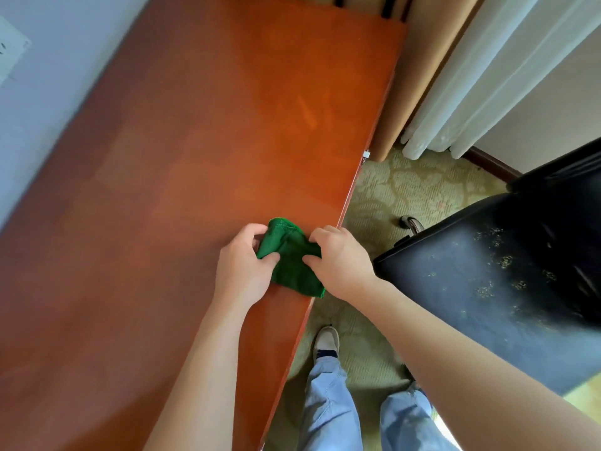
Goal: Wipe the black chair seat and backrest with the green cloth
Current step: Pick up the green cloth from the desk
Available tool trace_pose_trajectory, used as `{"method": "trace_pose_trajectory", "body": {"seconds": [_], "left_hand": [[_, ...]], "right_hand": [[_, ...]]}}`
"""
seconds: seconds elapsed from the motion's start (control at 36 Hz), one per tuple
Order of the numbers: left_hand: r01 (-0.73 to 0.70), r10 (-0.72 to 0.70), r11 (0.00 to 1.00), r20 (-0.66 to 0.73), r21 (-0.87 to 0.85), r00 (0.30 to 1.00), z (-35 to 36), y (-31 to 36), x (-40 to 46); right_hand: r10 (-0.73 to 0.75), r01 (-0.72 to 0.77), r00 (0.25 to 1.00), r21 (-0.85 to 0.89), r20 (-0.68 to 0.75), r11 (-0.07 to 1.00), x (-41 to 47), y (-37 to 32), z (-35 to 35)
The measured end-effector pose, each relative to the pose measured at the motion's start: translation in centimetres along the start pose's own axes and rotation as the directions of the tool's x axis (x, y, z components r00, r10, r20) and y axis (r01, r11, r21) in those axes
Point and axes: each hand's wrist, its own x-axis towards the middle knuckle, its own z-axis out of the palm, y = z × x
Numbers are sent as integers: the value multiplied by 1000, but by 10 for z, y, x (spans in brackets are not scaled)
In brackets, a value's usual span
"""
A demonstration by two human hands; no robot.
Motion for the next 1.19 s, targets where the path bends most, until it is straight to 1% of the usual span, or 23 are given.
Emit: {"method": "trace_pose_trajectory", "body": {"seconds": [0.08,0.17,0.19,0.28,0.36,0.42,0.47,0.53,0.56,0.64,0.69,0.78,0.86,0.97,1.11,1.19], "left_hand": [[0,3,990,25,-143,1000,5,18,-9],[33,-8,947,78,-321,997,20,45,-18],[48,-7,927,112,-371,994,26,55,-21],[98,10,882,227,-460,974,49,85,-31],[84,65,896,317,-436,946,79,116,-42],[51,110,919,380,-390,918,105,139,-52],[-37,159,956,409,-291,899,135,161,-63],[-141,213,970,418,-197,883,165,182,-78],[-166,233,968,421,-190,877,179,193,-87],[-177,270,956,464,-235,844,218,223,-116],[-178,292,950,529,-256,797,240,237,-132],[-145,312,941,626,-304,714,267,254,-151],[-106,309,938,659,-330,686,287,265,-161],[-23,248,948,694,-316,676,317,274,-165],[19,155,967,643,-255,750,343,273,-147],[35,131,968,622,-247,772,354,270,-120]], "right_hand": [[76,-88,995,226,58,970,-12,21,-22],[124,-149,988,375,90,915,-30,50,-49],[147,-182,983,445,112,877,-36,61,-58],[160,-251,968,695,195,674,-63,94,-90],[129,-292,956,828,262,479,-93,129,-121],[135,-302,953,871,270,387,-113,154,-137],[163,-300,952,891,258,342,-132,182,-149],[190,-301,949,905,252,300,-151,211,-158],[204,-303,946,913,253,274,-160,224,-163],[237,-295,940,935,246,196,-186,260,-177],[246,-292,938,939,244,183,-200,280,-186],[241,-289,941,935,237,207,-218,305,-200],[266,-282,940,924,212,260,-230,324,-209],[333,-323,919,889,212,325,-236,353,-207],[479,-343,865,870,146,355,-217,368,-186],[540,-331,836,876,99,351,-194,376,-176]]}}
